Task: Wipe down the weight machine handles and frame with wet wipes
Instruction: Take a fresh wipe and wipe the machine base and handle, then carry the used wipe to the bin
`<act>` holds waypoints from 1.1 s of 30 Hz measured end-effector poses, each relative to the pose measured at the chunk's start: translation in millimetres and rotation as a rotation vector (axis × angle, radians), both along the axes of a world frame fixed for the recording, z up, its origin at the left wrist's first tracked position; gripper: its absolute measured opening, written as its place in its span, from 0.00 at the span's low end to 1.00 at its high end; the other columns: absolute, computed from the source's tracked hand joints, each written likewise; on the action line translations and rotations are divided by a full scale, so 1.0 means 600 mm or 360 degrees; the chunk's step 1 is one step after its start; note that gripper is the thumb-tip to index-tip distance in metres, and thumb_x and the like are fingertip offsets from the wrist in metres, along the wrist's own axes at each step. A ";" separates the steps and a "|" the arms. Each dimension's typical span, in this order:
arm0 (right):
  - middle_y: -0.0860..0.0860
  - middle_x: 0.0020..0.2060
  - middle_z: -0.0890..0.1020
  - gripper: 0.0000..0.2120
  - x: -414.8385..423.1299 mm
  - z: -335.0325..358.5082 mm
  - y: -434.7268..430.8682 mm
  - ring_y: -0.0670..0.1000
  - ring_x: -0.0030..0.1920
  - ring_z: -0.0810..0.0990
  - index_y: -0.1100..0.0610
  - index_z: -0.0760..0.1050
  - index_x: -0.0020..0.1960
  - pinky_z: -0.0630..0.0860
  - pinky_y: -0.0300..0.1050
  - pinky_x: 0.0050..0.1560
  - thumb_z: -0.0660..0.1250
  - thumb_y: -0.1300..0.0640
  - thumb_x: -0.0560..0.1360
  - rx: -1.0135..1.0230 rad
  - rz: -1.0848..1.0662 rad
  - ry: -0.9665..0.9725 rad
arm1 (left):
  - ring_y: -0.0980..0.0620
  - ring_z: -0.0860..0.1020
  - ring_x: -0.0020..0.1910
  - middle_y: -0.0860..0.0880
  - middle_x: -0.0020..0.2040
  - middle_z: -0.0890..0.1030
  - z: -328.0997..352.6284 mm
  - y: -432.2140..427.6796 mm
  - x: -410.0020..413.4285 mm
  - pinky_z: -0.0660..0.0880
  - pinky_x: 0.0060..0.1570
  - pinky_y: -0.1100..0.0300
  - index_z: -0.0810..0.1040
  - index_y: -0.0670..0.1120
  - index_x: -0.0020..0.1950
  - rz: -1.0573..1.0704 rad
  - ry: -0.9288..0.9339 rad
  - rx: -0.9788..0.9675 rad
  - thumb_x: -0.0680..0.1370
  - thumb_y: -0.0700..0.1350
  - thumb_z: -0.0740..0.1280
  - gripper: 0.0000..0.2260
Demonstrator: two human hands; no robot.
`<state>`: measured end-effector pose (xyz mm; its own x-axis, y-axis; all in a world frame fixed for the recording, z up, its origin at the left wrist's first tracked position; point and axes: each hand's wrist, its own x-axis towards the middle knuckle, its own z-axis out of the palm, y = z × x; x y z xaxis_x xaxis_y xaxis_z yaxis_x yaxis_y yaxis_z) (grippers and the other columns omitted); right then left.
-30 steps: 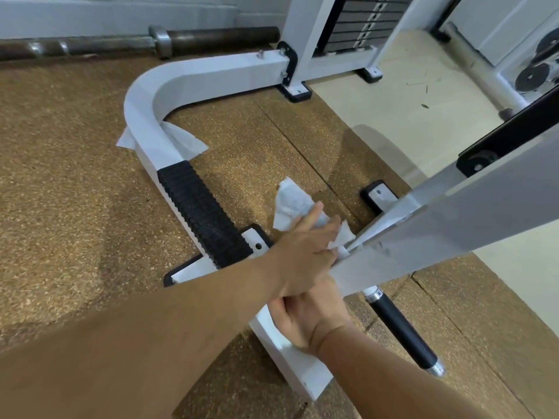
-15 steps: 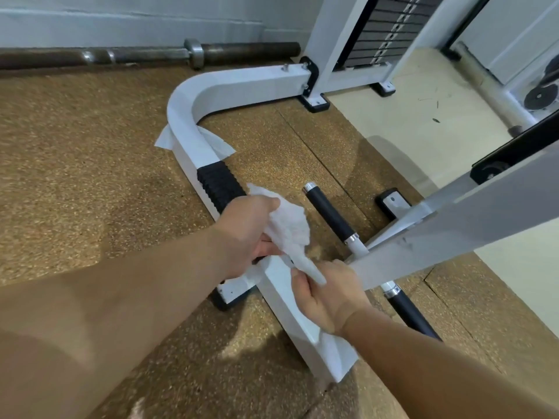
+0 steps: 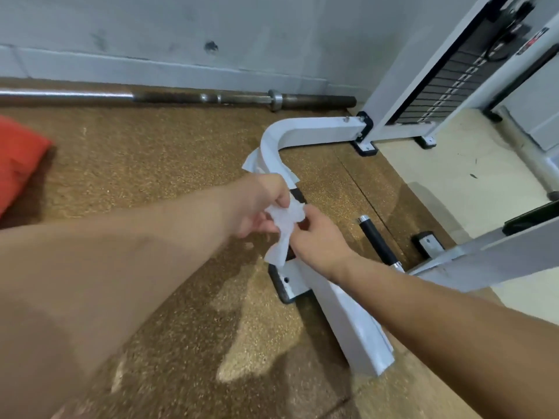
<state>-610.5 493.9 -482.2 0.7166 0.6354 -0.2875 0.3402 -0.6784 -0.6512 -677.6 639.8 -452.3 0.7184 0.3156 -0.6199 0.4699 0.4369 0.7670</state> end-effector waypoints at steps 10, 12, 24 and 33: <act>0.64 0.52 0.87 0.11 -0.136 0.147 0.228 0.58 0.42 0.83 0.60 0.80 0.61 0.78 0.50 0.38 0.63 0.60 0.82 -0.0038 0.0037 0.0682 | 0.38 0.86 0.50 0.37 0.55 0.82 0.143 0.146 -0.215 0.83 0.42 0.52 0.75 0.40 0.56 0.0656 -0.0088 0.0094 0.74 0.31 0.62 0.12; 0.61 0.44 0.89 0.11 -0.183 0.184 0.267 0.59 0.41 0.86 0.62 0.82 0.58 0.83 0.54 0.42 0.63 0.60 0.82 0.0040 -0.0044 0.0878 | 0.38 0.85 0.50 0.37 0.55 0.82 0.180 0.166 -0.273 0.83 0.47 0.49 0.76 0.39 0.58 0.0743 -0.0028 0.0150 0.71 0.31 0.63 0.17; 0.59 0.45 0.84 0.22 -0.402 0.629 0.328 0.61 0.42 0.83 0.65 0.78 0.68 0.80 0.65 0.61 0.58 0.58 0.79 -0.0010 -0.0039 0.1858 | 0.39 0.85 0.42 0.36 0.45 0.86 0.578 0.147 -0.512 0.82 0.45 0.48 0.79 0.36 0.58 0.0991 0.0212 0.0256 0.68 0.32 0.60 0.20; 0.59 0.44 0.81 0.22 -0.454 1.038 0.295 0.58 0.44 0.78 0.67 0.81 0.60 0.75 0.52 0.47 0.70 0.51 0.74 0.0006 0.0372 0.1543 | 0.45 0.75 0.37 0.43 0.38 0.76 1.026 0.098 -0.620 0.74 0.34 0.64 0.75 0.42 0.45 0.0828 0.0137 0.0718 0.75 0.36 0.67 0.02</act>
<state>-883.0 671.0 140.3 0.0300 0.7325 -0.6802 -0.2150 -0.6598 -0.7200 -1049.4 698.7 163.4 0.3579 0.8461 -0.3949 0.3529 0.2690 0.8962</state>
